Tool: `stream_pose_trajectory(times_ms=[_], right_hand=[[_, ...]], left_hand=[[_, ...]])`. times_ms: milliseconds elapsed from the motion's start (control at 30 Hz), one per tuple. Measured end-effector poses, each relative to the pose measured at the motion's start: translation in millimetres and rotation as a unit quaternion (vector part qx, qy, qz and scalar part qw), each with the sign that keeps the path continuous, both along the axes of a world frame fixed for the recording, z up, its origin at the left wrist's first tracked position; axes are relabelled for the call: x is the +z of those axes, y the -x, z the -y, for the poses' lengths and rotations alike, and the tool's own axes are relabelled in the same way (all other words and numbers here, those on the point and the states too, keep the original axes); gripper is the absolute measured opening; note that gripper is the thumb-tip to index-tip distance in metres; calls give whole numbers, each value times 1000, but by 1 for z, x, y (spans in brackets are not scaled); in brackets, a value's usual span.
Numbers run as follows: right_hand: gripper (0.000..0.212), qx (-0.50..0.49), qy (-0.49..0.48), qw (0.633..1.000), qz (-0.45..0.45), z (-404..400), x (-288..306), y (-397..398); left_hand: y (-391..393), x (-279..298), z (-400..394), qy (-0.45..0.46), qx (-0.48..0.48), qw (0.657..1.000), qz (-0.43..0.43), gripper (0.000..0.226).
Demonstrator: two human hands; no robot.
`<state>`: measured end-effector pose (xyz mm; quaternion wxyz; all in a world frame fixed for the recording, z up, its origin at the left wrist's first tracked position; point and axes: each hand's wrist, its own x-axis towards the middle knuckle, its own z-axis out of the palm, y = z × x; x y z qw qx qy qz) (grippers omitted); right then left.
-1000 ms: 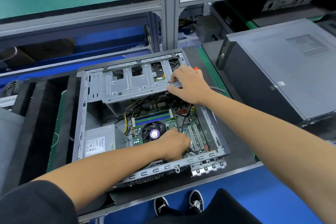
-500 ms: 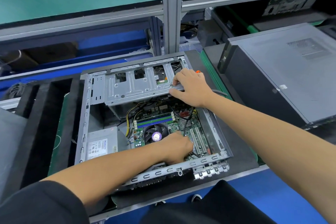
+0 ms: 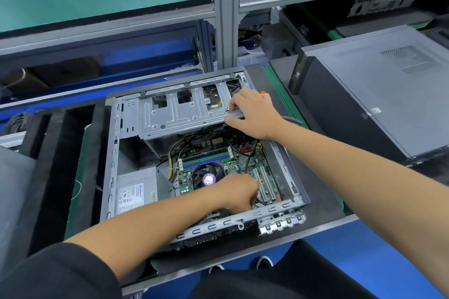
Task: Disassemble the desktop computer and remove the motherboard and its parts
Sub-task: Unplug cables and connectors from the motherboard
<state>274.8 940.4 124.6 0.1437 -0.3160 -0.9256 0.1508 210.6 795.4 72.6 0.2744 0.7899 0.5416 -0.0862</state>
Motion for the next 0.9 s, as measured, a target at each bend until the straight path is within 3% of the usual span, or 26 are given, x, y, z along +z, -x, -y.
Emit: stream_pose_trajectory(times_ms=[100,367,600,700,900], right_hand=[[20,-1,0,1000,-6,-2,-2,0],[19,-7,9,1000,-5,-2,-2,1],[18,-14,37,999,-20,-2,0,2],[25,-26,58,997,-34,-2,2,3],[41,-54,134,987,-68,0,11,4]], left_hand=[[10,2,-7,-7,39,999,34,11],[10,3,-5,-41,10,998,50,5],[21,11,-10,-2,33,995,90,16],[32,18,-15,-23,64,992,106,13],[77,40,-30,-53,97,991,79,33]])
